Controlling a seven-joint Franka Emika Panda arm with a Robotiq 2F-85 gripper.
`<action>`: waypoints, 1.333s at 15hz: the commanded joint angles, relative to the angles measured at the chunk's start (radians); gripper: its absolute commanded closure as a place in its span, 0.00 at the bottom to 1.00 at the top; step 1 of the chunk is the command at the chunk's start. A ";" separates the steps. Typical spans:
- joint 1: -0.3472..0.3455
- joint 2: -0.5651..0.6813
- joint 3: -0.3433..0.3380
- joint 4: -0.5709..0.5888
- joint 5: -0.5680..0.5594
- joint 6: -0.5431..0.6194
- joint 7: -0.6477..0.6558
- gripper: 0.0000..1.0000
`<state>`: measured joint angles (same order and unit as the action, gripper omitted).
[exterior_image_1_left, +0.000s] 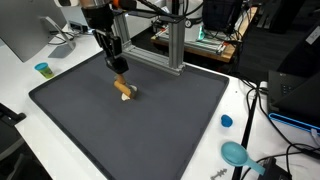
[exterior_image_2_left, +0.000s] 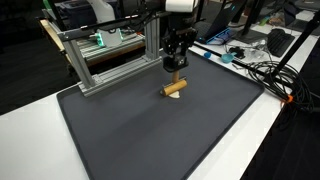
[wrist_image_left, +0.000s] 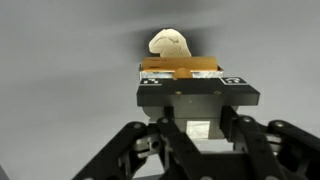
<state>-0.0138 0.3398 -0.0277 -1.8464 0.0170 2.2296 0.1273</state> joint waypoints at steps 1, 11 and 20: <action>0.004 0.035 -0.024 0.008 -0.025 -0.009 0.039 0.79; 0.016 0.080 -0.026 0.056 -0.050 -0.277 0.044 0.79; 0.012 -0.138 0.025 -0.036 -0.090 -0.441 -0.254 0.79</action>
<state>-0.0036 0.3617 -0.0215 -1.8089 -0.0289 1.8409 -0.0190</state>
